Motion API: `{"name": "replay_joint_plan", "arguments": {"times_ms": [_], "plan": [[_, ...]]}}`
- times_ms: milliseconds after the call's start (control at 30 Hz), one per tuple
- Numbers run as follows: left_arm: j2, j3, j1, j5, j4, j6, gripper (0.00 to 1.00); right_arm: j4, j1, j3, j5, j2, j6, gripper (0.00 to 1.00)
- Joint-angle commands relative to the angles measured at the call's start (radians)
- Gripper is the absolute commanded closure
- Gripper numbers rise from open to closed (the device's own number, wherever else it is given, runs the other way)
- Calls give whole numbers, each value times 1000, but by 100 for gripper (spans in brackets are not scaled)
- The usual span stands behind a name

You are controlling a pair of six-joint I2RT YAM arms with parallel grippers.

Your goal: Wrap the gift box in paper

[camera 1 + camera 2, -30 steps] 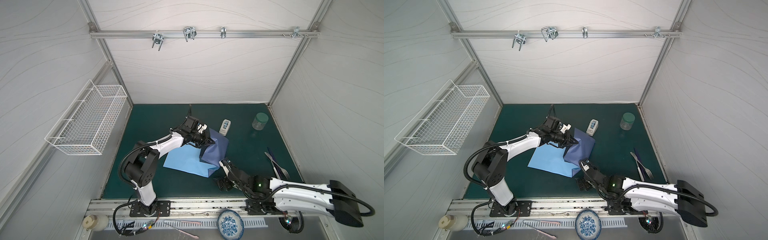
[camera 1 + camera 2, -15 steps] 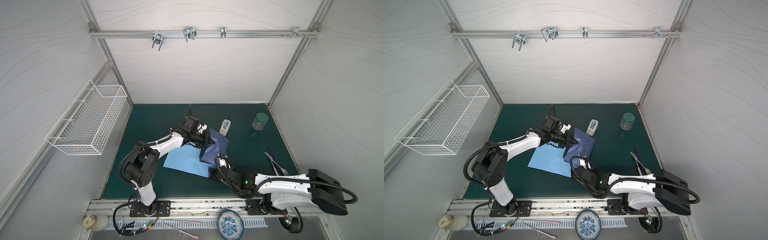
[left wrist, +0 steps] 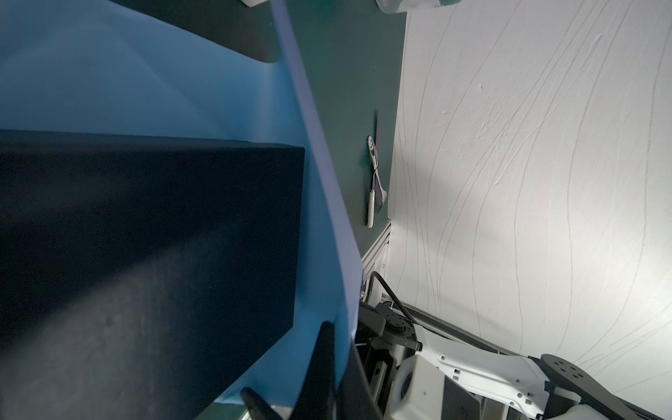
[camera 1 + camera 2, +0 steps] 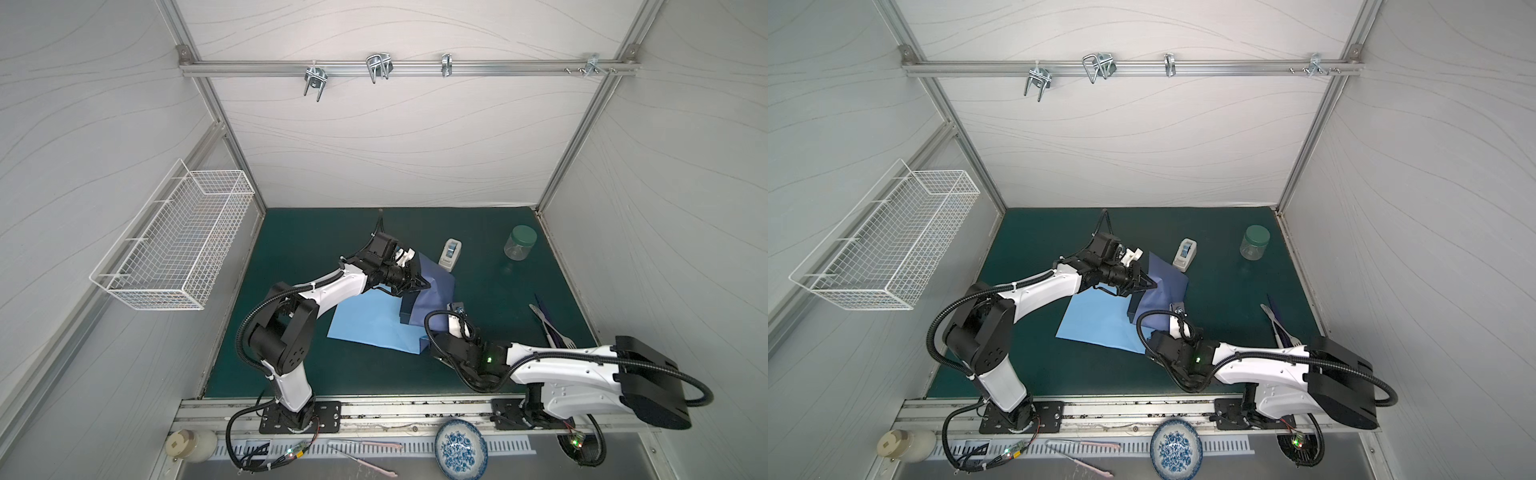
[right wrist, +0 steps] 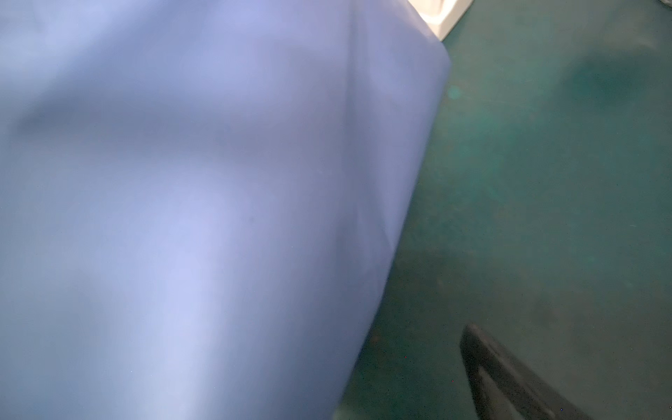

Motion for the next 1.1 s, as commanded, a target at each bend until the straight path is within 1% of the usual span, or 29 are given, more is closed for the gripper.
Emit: {"name": "replay_joint_plan", "arguments": {"times_ms": [0,133,267,400,633,700,733,800,867,933,1067], "plan": [[-32,7,0,15,28,10,100,-125,-10,-19,12,-75,11,1],[-16,23,2,17,16,23,100,-136,-16,-40,-49,-146,-55,2],[-8,27,2,19,12,25,100,-148,-59,-54,-96,-158,-95,4],[-4,33,2,18,6,30,100,-136,-145,-58,-178,-157,-168,10],[17,52,3,21,-15,47,100,-168,-179,-61,-211,-203,-242,19],[21,53,4,19,-17,50,100,-143,-191,-75,-246,-217,-260,21],[23,53,4,19,-17,51,100,-122,-191,-82,-267,-222,-279,21],[25,52,3,19,-15,49,100,-37,-190,-104,-345,-239,-313,19],[23,50,4,19,-13,45,100,32,-191,-122,-393,-250,-303,16],[19,48,4,17,-14,48,100,93,-191,-138,-415,-252,-291,13],[19,49,4,17,-15,48,100,197,-191,-164,-402,-228,-232,8]]}}
